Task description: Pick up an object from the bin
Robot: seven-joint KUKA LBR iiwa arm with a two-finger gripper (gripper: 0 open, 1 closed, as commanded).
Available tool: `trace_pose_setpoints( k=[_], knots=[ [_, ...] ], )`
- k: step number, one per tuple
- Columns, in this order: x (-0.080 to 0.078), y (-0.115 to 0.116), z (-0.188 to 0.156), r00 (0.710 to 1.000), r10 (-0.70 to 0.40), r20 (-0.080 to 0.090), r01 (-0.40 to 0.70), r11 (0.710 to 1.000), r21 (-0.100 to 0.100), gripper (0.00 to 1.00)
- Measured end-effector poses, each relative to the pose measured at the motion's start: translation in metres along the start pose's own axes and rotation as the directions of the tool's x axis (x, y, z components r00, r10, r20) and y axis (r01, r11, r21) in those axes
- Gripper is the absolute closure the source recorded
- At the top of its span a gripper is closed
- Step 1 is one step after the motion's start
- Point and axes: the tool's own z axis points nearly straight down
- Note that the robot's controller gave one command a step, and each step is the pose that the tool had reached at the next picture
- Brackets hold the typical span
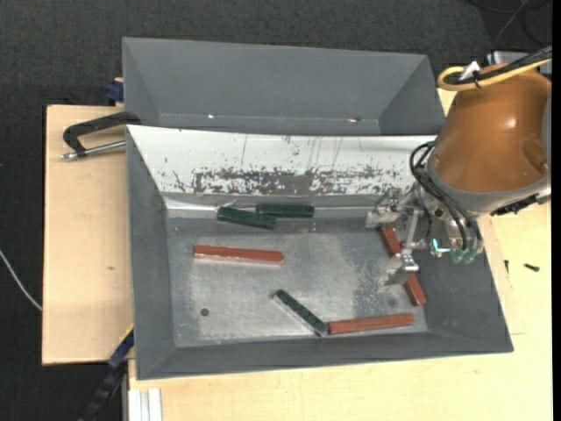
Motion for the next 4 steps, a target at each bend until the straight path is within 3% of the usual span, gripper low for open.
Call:
trace_pose_setpoints(
  k=[1, 2, 3, 4],
  knots=[
    [-0.002, 0.0, -0.004, 1.0, -0.001, 0.008, 0.001, 1.0, 0.001, 0.0],
    [0.0, 0.002, 0.05, 1.0, 0.008, 0.014, -0.008, 1.0, 0.001, 0.0],
    [0.005, 0.001, 0.117, 0.996, -0.084, 0.011, 0.084, 0.996, 0.002, 0.0],
    [0.01, 0.025, 0.157, 0.994, -0.112, 0.007, 0.112, 0.994, 0.002, 0.0]
  ],
)
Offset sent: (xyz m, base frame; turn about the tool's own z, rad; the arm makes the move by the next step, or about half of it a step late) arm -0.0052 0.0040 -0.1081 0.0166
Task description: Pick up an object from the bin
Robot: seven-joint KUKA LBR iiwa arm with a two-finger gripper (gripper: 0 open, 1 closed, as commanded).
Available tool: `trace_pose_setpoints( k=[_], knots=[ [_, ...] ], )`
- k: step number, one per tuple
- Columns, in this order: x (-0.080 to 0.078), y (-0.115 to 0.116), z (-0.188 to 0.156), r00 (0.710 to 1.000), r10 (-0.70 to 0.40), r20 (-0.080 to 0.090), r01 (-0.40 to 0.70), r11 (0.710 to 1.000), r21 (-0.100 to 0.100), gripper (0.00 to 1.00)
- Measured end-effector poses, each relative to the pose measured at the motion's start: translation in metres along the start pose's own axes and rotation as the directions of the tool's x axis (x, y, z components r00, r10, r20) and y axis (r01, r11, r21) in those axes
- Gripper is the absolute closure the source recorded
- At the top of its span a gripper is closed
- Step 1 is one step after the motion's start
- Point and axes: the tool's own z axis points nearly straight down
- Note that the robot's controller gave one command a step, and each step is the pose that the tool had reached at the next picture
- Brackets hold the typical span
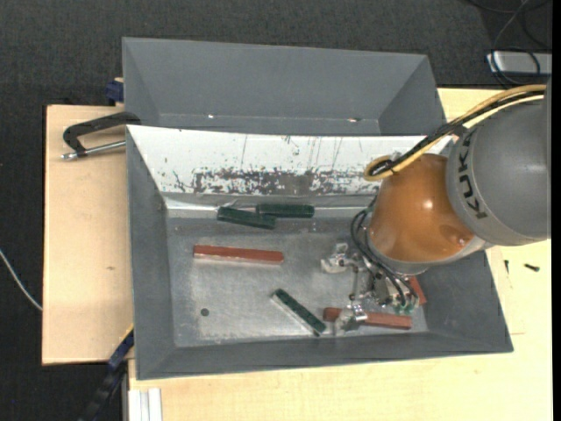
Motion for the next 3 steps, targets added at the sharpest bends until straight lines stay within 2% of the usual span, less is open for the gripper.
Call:
trace_pose_setpoints(
  k=[1, 2, 3],
  knots=[
    [-0.008, 0.006, -0.013, 0.985, 0.17, 0.004, -0.17, 0.985, 0.0, 1.0],
    [-0.008, 0.006, -0.013, 0.985, 0.17, 0.004, -0.17, 0.985, 0.0, 1.0],
    [-0.02, 0.001, -0.013, 0.973, 0.229, -0.002, -0.229, 0.973, -0.002, 1.0]
  ],
)
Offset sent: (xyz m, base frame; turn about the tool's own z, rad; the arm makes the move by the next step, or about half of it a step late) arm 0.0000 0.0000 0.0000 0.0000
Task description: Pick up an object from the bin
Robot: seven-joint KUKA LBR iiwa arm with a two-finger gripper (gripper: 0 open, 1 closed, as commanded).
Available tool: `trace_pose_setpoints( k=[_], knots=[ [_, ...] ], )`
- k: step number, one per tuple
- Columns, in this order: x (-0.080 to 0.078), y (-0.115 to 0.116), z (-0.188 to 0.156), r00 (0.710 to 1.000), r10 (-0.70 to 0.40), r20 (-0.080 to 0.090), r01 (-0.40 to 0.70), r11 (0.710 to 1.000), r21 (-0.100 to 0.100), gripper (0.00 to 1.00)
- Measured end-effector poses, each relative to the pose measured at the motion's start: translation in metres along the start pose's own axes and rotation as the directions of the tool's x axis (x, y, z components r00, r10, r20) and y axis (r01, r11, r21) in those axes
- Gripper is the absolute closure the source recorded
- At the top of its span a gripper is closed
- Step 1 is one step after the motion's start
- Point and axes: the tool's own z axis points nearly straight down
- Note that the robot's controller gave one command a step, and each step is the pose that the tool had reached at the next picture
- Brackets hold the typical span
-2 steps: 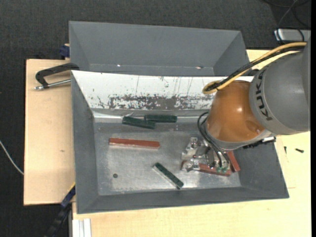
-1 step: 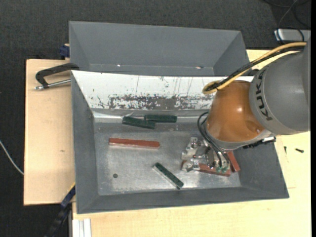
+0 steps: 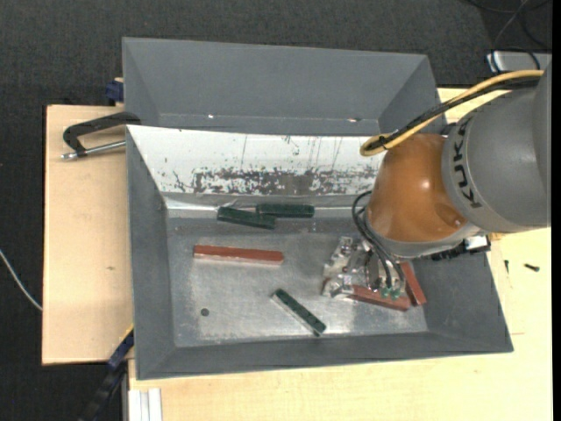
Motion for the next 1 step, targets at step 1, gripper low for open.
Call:
trace_pose_setpoints(
  k=[1],
  knots=[
    [-0.0042, -0.0257, -0.193, 0.997, -0.07, 0.016, 0.07, 0.998, 0.003, 1.0]
  ],
)
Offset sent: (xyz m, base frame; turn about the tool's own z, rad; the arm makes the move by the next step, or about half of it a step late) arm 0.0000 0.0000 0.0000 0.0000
